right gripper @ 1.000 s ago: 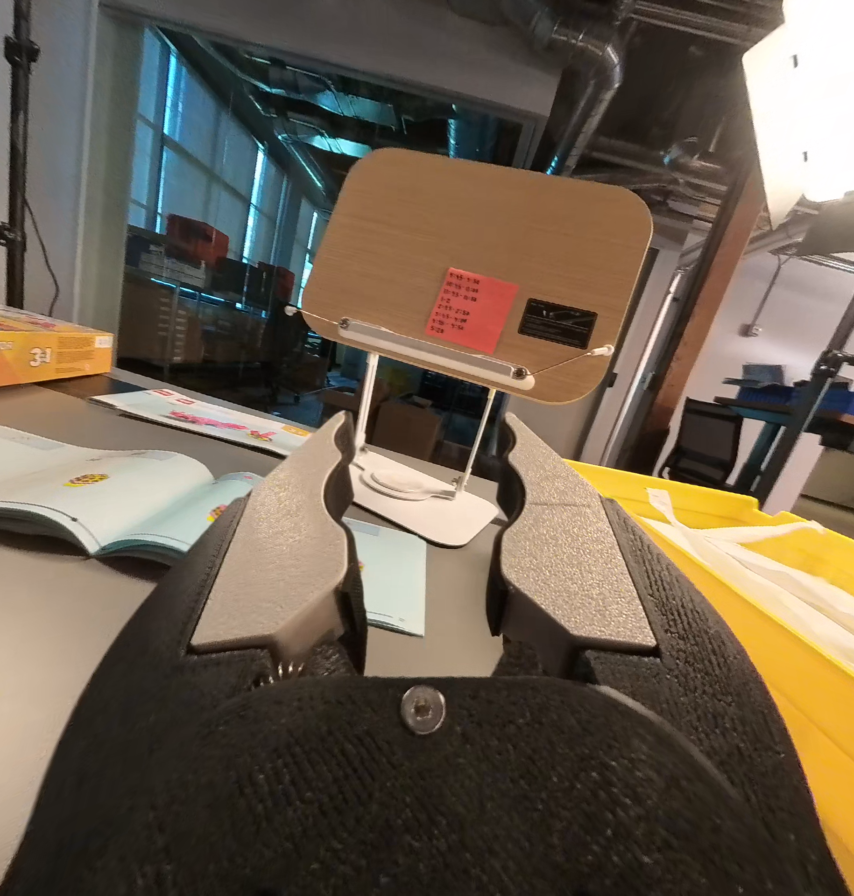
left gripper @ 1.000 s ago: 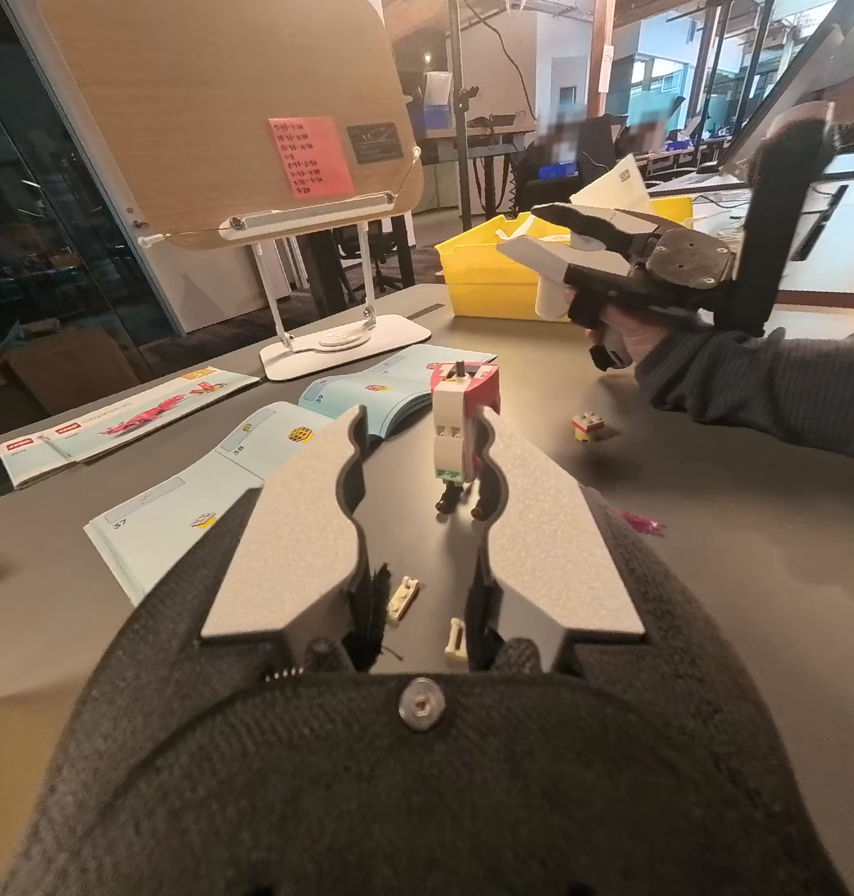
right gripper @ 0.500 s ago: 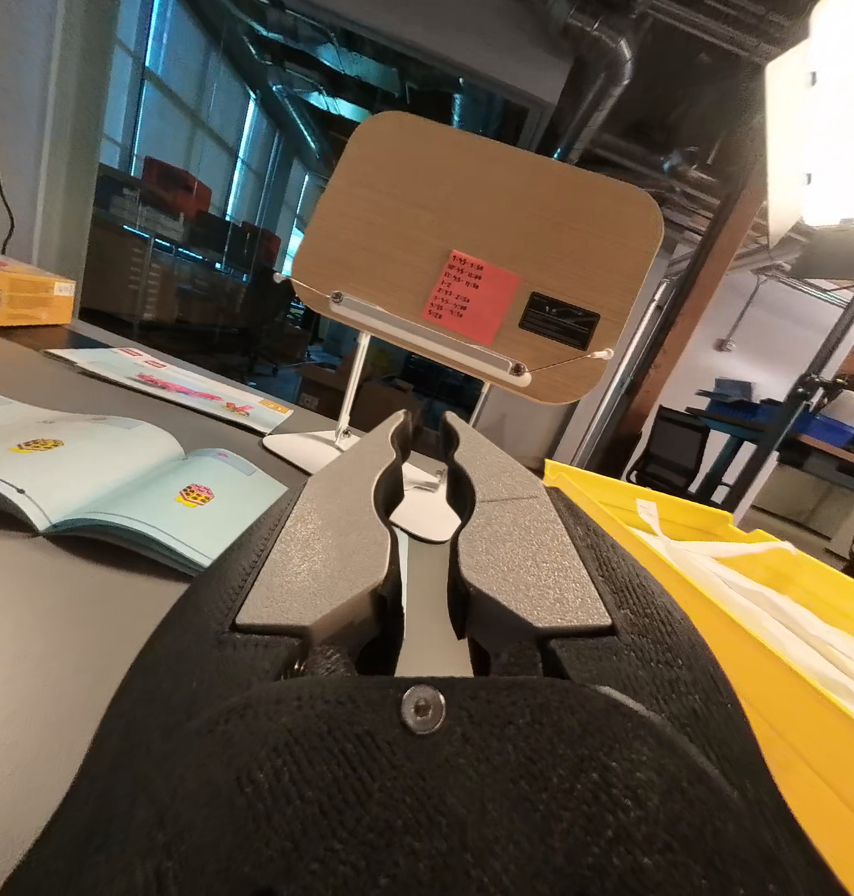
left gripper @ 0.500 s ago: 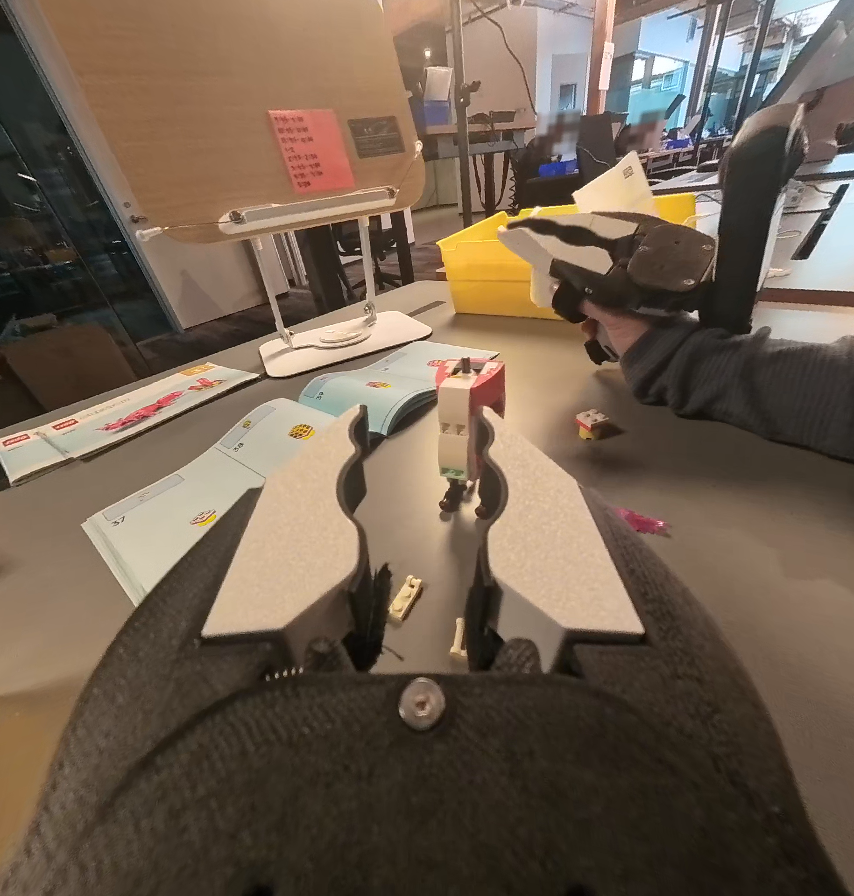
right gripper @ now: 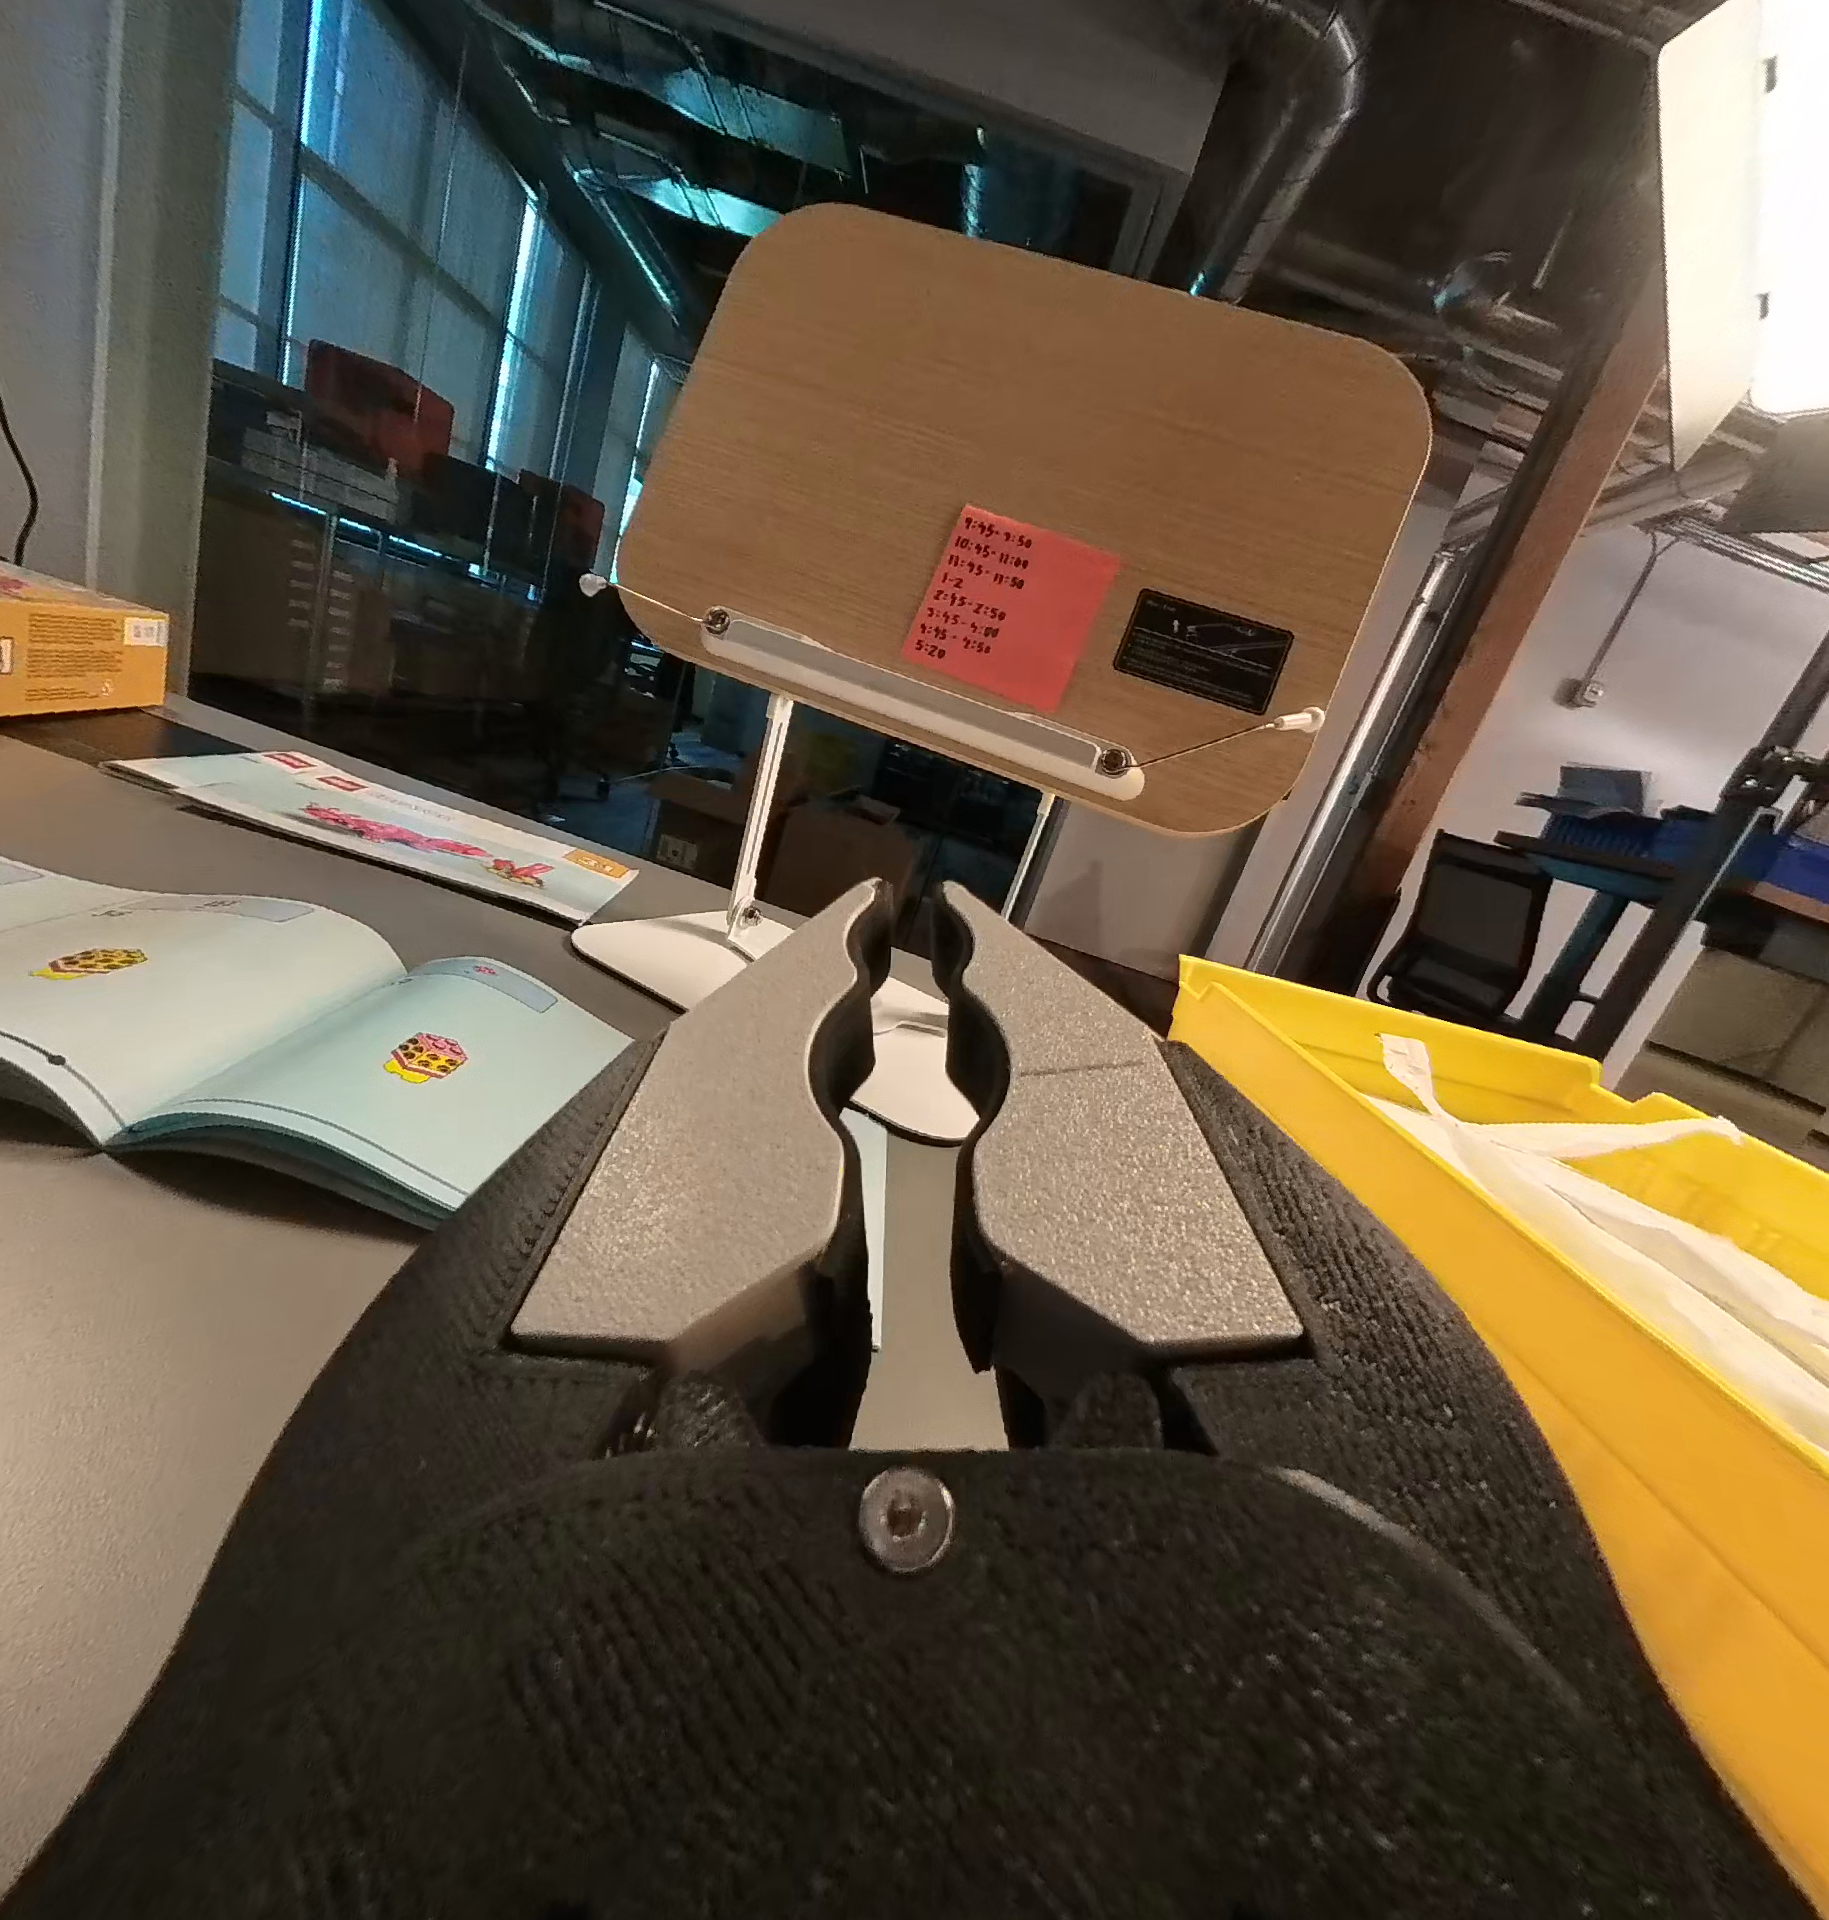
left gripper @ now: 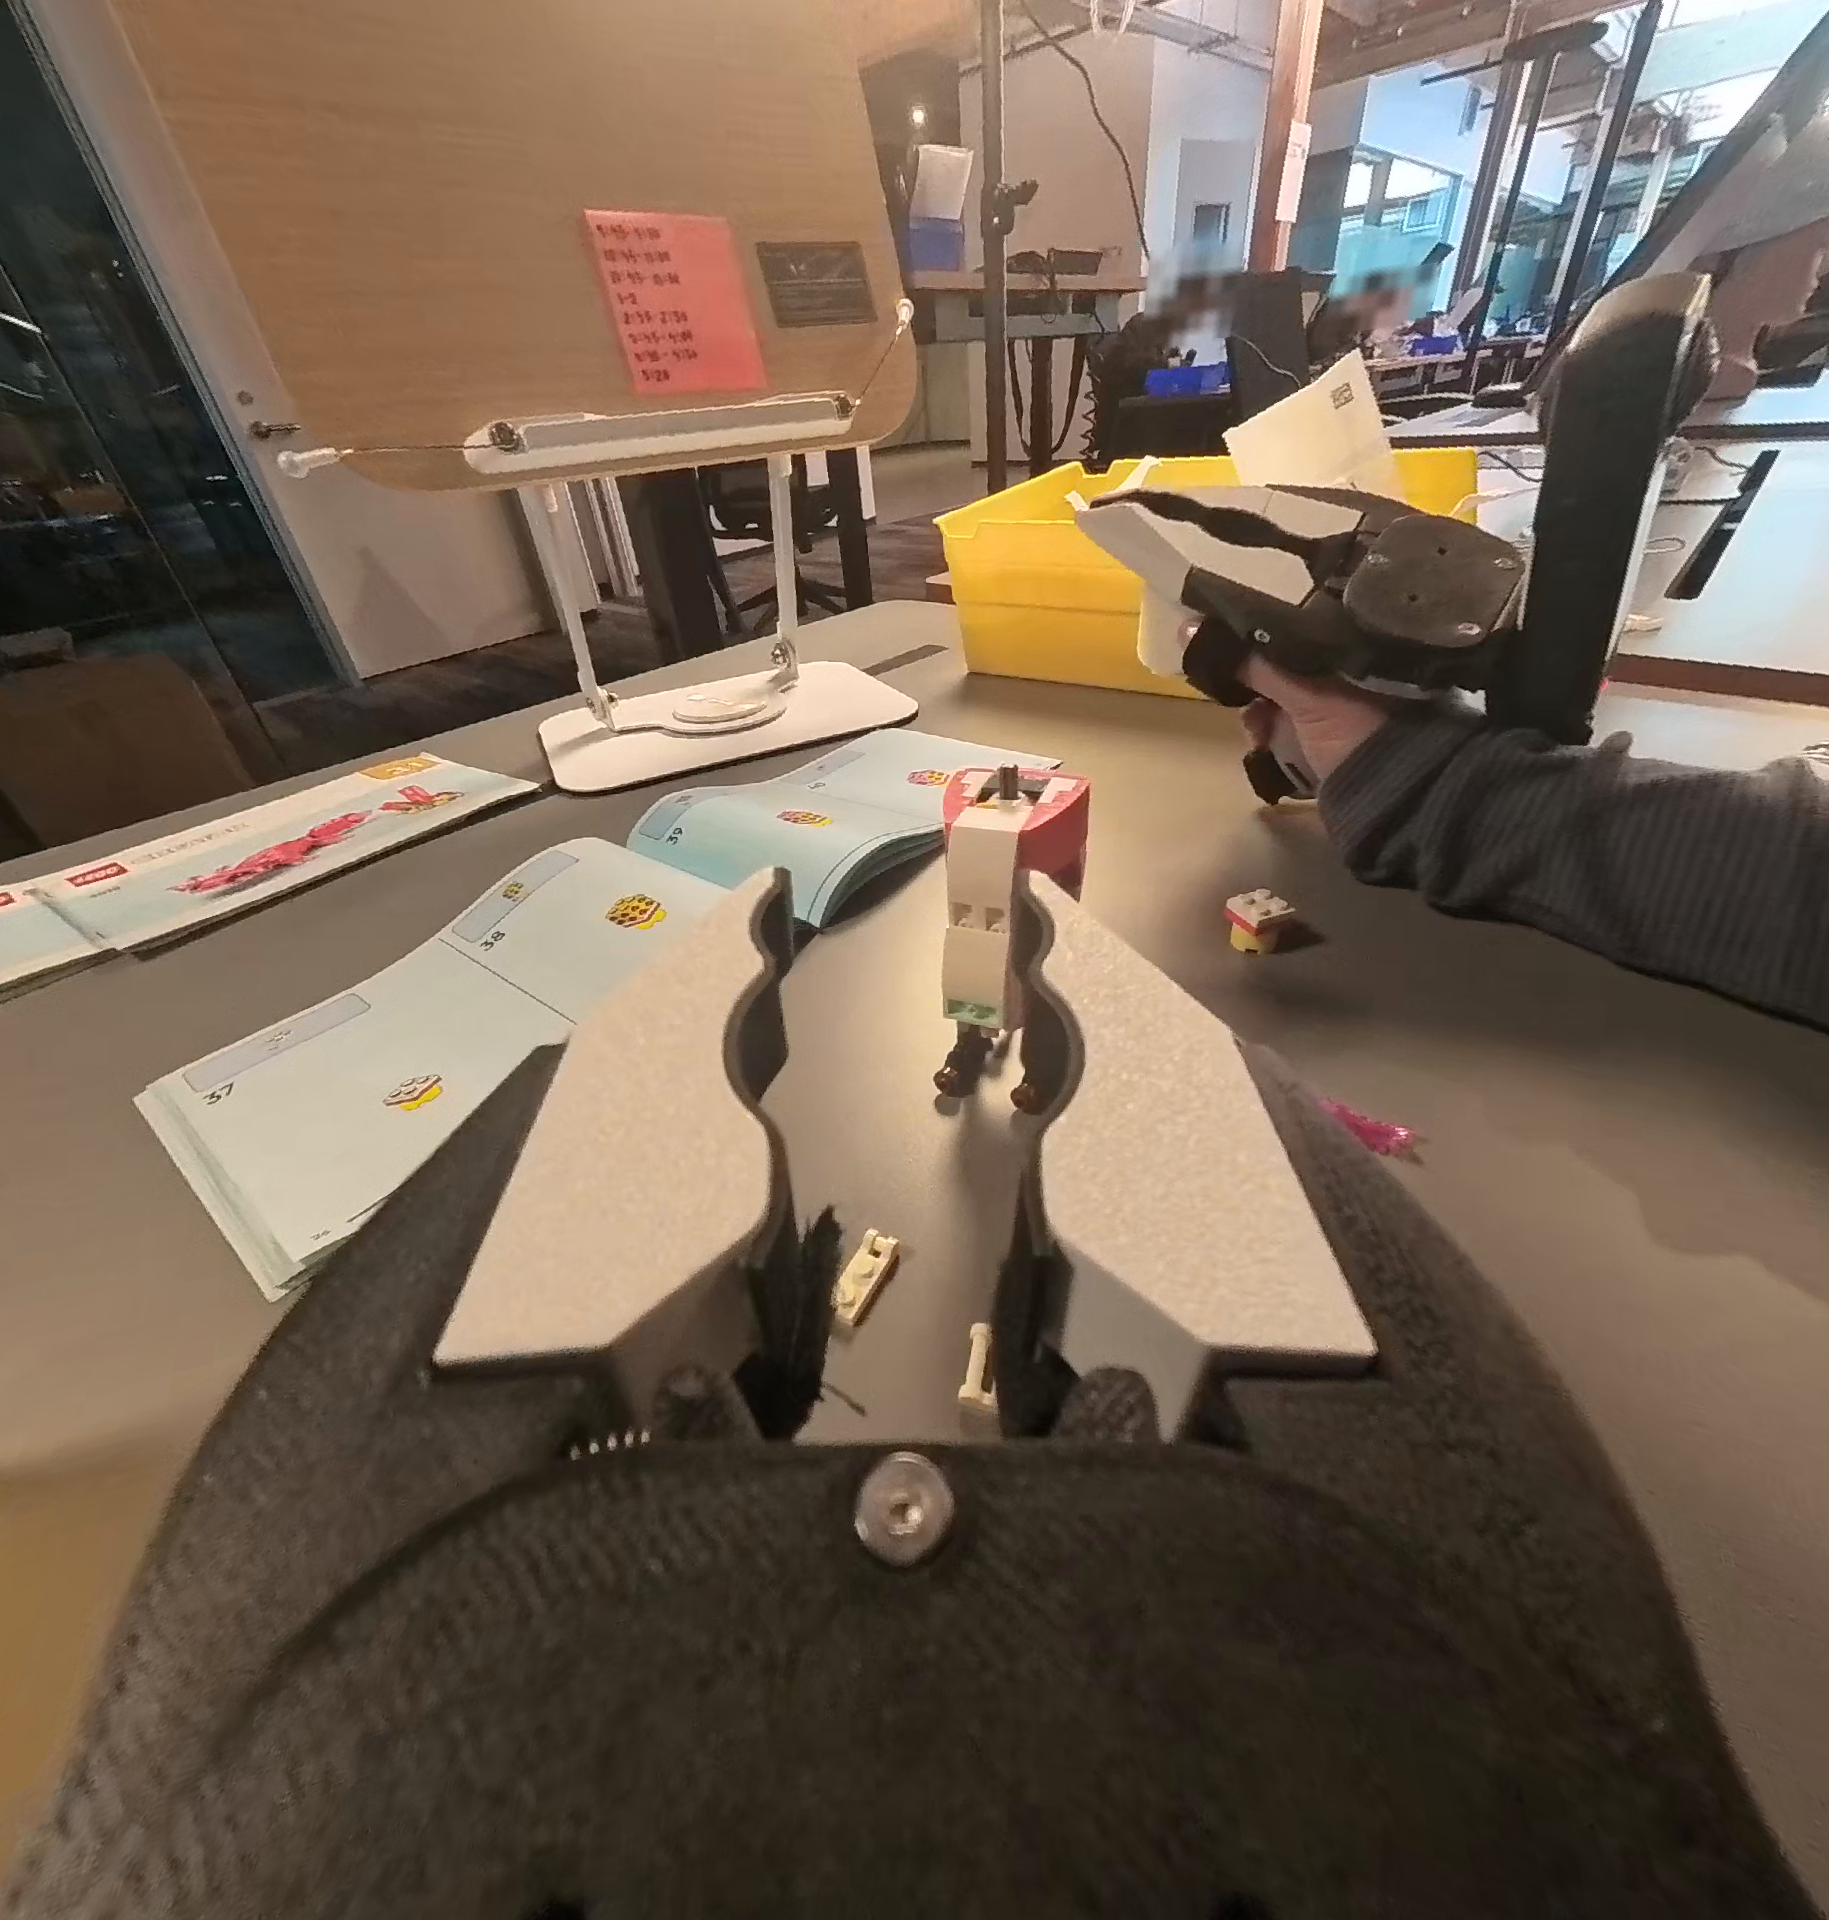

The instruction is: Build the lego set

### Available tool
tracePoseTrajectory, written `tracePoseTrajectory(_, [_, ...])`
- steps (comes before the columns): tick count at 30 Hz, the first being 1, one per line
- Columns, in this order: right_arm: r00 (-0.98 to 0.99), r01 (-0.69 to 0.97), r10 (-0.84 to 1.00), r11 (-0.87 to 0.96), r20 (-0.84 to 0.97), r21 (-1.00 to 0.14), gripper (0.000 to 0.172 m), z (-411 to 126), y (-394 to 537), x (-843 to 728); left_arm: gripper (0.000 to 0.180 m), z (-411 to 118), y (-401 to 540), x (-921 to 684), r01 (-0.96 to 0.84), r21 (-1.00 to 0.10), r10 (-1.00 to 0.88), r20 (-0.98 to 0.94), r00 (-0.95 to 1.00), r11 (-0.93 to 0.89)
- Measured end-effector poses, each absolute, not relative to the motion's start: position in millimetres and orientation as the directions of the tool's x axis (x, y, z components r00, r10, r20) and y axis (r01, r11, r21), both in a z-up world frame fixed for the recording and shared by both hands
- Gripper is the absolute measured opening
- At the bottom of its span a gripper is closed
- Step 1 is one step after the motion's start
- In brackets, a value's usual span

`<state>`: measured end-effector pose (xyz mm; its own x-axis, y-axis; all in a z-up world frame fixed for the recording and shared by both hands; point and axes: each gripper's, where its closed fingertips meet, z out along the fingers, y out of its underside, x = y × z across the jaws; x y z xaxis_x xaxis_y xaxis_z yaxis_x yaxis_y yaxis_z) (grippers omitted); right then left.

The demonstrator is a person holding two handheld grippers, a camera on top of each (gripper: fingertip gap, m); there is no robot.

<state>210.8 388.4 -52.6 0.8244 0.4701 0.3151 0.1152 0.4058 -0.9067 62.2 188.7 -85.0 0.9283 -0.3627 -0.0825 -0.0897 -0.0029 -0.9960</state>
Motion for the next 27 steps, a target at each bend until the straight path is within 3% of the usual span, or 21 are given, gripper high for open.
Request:
tracePoseTrajectory(7, [0.826, 0.115, 0.47, 0.398, 0.311, -0.91, 0.004, -54.2, 390.1, 212.8, 0.032, -76.1, 174.6, 81.5, -0.131, -0.991, -0.427, -0.132, 0.895, 0.031])
tracePoseTrajectory(13, [0.831, 0.099, 0.473, 0.392, 0.292, -0.915, 0.004, -53.5, 391.3, 214.7, 0.03, 23.9, 98.6, 92.0, 0.027, -0.991, -0.509, -0.044, 0.86, 0.132])
tracePoseTrajectory(16, [0.832, 0.098, 0.473, 0.393, 0.292, -0.914, 0.004, -53.0, 391.0, 214.6, 0.03, 54.2, 88.1, 6.8, -0.08, -0.996, -0.228, -0.089, 0.969, 0.051])
tracePoseTrajectory(18, [0.831, 0.097, 0.473, 0.394, 0.292, -0.914, 0.004, -52.9, 390.8, 214.6, 0.029, 50.4, 86.5, -68.9, -0.12, -0.983, -0.024, -0.118, 0.993, -0.139])
tracePoseTrajectory(19, [0.832, 0.096, 0.473, 0.394, 0.291, -0.914, 0.004, -52.8, 390.7, 214.6, 0.019, 39.1, 85.2, -104.4, -0.111, -0.955, 0.048, -0.129, 0.99, -0.273])
tracePoseTrajectory(20, [0.832, 0.096, 0.473, 0.393, 0.29, -0.914, 0.004, -52.9, 390.8, 214.7, 0.005, 20.6, 82.8, -137.7, -0.068, -0.9, 0.114, -0.129, 0.985, -0.431])
tracePoseTrajectory(22, [0.832, 0.095, 0.474, 0.392, 0.289, -0.915, 0.004, -53.1, 391.0, 214.8, 0.0, -29.6, 71.4, -180.1, 0.034, -0.681, 0.144, -0.106, 0.984, -0.732])
tracePoseTrajectory(27, [0.829, 0.099, 0.475, 0.393, 0.294, -0.914, 0.004, -53.2, 390.6, 213.9, 0.0, -108.7, 44.0, -228.9, 0.127, -0.172, 0.155, -0.161, 0.975, -0.977])
